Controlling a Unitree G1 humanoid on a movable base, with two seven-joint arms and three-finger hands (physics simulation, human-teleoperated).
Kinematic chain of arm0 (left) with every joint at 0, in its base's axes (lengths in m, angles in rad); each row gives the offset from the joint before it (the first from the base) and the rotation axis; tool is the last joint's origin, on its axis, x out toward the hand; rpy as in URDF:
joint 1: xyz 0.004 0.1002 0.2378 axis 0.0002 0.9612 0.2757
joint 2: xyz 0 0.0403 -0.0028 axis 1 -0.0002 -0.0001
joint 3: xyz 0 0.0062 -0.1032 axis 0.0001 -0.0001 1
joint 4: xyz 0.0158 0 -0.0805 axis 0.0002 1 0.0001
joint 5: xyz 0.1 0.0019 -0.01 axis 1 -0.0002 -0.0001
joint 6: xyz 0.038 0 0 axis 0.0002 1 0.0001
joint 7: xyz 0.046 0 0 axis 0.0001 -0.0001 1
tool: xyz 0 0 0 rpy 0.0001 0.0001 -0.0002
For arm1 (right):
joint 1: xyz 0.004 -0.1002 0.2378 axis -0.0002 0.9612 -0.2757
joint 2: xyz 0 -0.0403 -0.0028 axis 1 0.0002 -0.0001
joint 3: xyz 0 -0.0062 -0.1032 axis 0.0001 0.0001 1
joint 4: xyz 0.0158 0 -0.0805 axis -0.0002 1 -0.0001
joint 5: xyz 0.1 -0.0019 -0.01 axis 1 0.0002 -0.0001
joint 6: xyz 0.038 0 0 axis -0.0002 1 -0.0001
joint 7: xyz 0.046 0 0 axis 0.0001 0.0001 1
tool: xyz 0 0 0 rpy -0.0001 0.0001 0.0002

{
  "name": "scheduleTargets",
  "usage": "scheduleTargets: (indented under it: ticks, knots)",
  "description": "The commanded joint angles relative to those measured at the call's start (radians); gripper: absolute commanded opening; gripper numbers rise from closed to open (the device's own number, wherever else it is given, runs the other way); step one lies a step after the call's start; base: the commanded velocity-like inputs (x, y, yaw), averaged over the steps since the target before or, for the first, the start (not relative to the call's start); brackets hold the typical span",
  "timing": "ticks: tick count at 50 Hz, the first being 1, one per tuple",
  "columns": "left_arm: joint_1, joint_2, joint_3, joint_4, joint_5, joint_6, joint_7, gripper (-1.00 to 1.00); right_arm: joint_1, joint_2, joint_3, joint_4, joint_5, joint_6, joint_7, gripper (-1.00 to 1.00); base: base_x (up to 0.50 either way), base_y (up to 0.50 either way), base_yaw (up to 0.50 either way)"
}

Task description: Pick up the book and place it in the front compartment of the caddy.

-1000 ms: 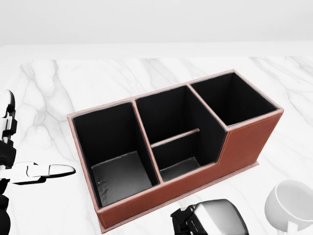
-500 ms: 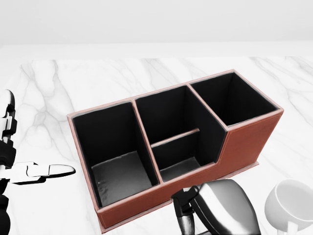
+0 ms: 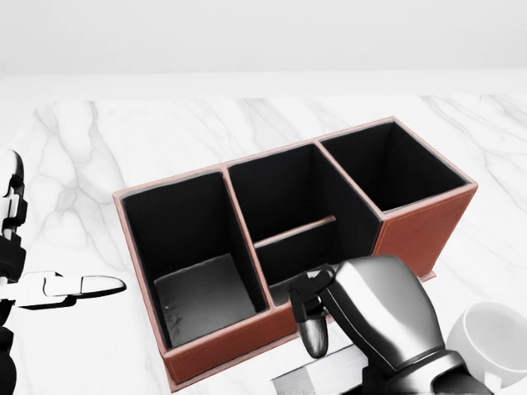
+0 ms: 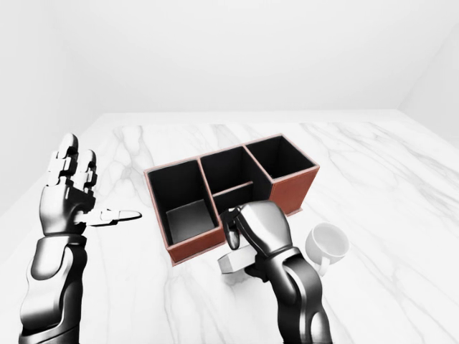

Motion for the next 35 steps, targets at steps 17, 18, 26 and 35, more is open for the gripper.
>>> scheduleTargets:
  ticks: [17,18,26,35]
  knots:
    - [0.000,0.000,-0.002,-0.001,0.002,0.000,0.001,1.00,-0.262,0.013,-0.044,0.014,-0.048,0.089,0.120,-1.00,0.00,0.00,0.00]
    - [-0.002,0.001,0.000,0.004,0.001,0.000,0.000,1.00,-0.284,0.015,-0.046,0.016,-0.049,0.101,0.131,-1.00,0.00,0.00,0.00]
    - [-0.002,0.001,-0.001,0.005,0.002,0.000,0.000,1.00,-0.373,0.016,-0.049,0.049,-0.046,0.138,0.155,-1.00,0.00,0.00,0.00]
    - [0.000,0.001,-0.001,0.004,0.002,0.000,0.000,1.00,-0.441,0.006,-0.060,0.103,-0.038,0.138,0.147,-1.00,0.00,0.00,0.00]
